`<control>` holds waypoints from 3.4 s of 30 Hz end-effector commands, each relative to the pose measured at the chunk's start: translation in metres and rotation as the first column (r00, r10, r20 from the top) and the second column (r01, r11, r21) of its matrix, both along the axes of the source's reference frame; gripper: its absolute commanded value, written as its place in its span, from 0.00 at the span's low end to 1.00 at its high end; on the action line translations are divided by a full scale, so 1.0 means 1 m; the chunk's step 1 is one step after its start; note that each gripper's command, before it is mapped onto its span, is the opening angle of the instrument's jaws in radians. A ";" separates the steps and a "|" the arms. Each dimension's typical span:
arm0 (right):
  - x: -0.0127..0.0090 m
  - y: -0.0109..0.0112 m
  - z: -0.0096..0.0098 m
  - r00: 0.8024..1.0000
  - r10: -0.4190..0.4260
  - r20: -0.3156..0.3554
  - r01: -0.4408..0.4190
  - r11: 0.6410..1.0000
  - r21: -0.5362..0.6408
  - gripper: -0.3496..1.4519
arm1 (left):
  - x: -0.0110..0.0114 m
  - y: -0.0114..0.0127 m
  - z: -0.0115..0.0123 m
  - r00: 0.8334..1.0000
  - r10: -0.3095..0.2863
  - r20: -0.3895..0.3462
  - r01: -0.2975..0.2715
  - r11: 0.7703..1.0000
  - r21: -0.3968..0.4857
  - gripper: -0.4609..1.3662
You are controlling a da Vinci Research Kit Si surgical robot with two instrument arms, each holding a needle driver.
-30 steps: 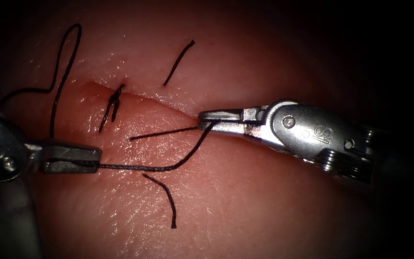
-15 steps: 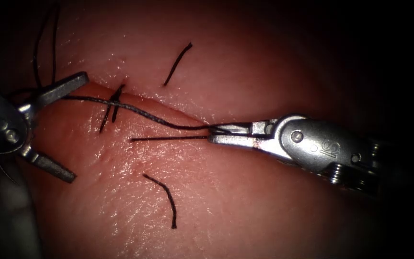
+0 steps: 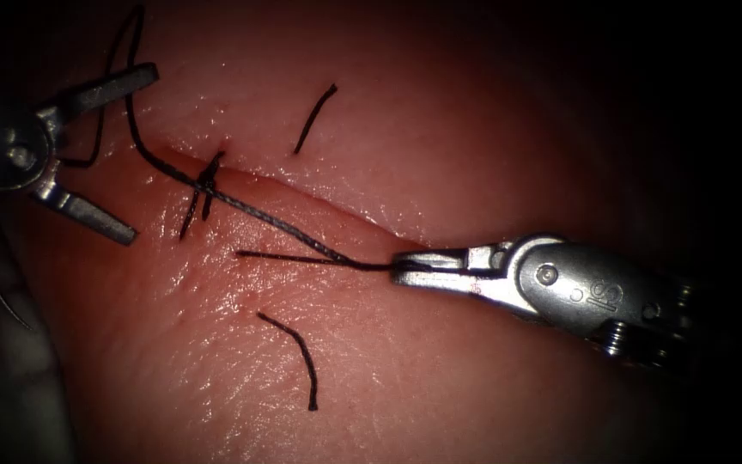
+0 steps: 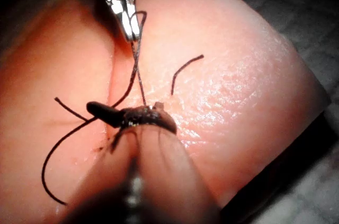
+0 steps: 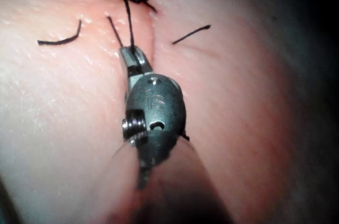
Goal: Wound Closure
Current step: Use the right gripper to handoff a longer length of suture to the left gripper
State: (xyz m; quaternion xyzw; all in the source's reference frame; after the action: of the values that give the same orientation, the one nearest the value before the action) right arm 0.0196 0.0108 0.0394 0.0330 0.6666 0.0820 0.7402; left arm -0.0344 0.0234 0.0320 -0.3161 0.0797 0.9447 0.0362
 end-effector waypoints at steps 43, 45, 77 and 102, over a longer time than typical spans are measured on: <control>0.0000 -0.0005 0.0002 1.000 0.000 0.001 0.000 1.000 -0.005 0.00 | -0.0001 0.0054 0.0018 0.994 0.098 -0.052 -0.107 0.969 -0.221 0.06; 0.0000 -0.0004 0.0002 1.000 0.000 0.002 0.000 1.000 -0.004 0.00 | 0.0004 0.0046 0.0015 0.993 0.109 -0.055 -0.118 0.969 -0.217 0.06; 0.0001 0.0007 -0.0002 1.000 0.010 0.004 -0.010 1.000 0.006 0.35 | 0.0022 -0.0093 -0.0030 0.995 0.043 -0.092 -0.060 0.980 -0.191 0.06; -0.0016 0.0075 -0.0032 0.999 0.045 0.022 -0.045 0.999 0.015 0.53 | 0.0012 -0.0082 -0.0045 0.997 0.039 -0.061 -0.049 0.984 -0.174 0.06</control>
State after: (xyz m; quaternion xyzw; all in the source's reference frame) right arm 0.0182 0.0192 0.0359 0.0226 0.6585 0.1041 0.7450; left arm -0.0335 0.0154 0.0273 -0.2919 0.1595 0.9429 -0.0149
